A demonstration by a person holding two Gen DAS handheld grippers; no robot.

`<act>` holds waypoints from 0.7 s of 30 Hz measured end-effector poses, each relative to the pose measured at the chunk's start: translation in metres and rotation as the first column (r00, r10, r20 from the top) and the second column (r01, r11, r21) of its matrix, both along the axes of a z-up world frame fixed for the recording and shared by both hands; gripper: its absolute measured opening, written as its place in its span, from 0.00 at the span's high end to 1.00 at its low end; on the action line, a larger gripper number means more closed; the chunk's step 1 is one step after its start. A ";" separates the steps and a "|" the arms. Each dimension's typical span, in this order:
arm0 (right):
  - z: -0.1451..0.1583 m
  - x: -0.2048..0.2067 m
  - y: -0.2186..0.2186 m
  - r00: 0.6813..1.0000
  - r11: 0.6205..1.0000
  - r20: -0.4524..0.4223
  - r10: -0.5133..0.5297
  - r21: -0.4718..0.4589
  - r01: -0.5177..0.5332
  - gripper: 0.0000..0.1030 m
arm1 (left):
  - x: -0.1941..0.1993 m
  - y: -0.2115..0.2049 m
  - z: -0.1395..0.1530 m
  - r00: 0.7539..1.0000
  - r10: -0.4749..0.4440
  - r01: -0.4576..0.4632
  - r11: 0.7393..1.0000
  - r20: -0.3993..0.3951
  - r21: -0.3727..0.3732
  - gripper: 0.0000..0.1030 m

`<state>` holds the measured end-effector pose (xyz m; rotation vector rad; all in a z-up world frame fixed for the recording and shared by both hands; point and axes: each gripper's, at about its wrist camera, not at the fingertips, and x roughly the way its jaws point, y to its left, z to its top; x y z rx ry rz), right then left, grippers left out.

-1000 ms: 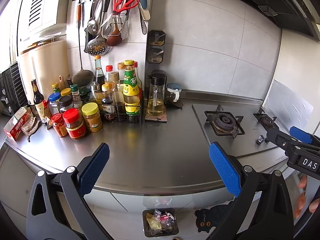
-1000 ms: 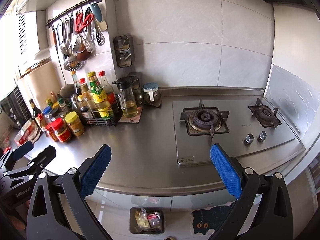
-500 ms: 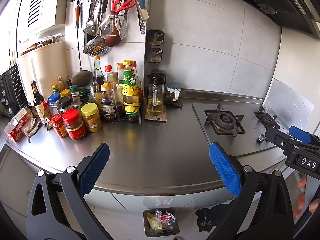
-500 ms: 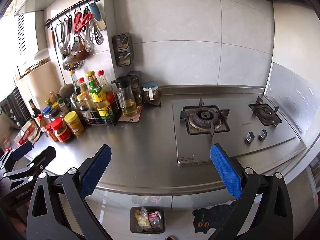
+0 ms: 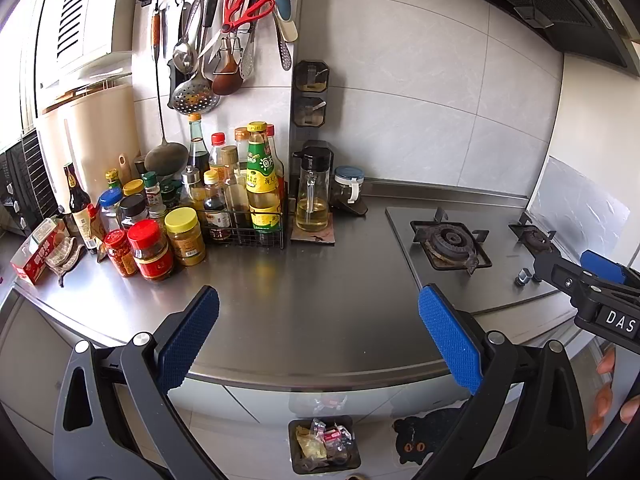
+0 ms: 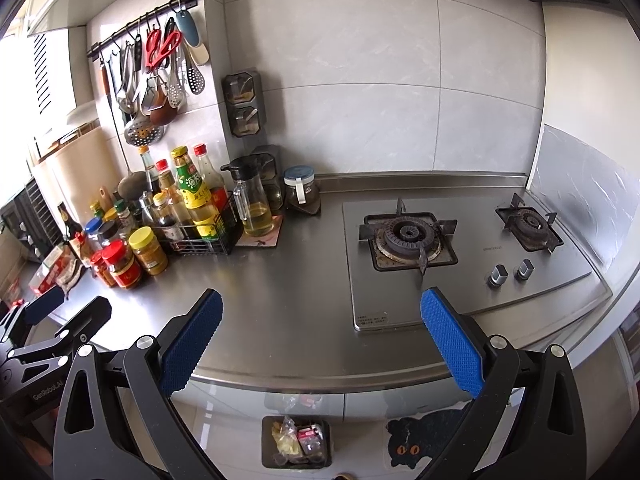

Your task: Collect trash

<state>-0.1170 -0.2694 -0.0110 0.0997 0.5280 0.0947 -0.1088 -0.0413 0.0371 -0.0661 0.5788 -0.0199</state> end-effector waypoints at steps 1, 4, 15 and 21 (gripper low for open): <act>0.000 0.000 0.000 1.000 1.000 -0.001 0.001 0.000 -0.001 0.03 | 0.000 0.000 0.000 1.000 0.000 0.000 1.000 0.000 0.000 0.08; 0.000 0.000 0.000 1.000 1.000 -0.002 0.000 0.001 0.000 0.03 | -0.001 0.001 0.000 1.000 0.002 -0.002 1.000 0.000 0.002 0.08; 0.001 -0.001 0.003 1.000 1.000 -0.004 -0.002 -0.001 0.002 0.03 | -0.002 0.005 0.000 1.000 0.007 -0.007 1.000 -0.001 -0.001 0.08; 0.001 0.000 0.005 1.000 1.000 -0.005 -0.002 -0.003 0.002 0.03 | -0.001 0.009 0.001 1.000 0.011 -0.011 1.000 -0.004 -0.002 0.08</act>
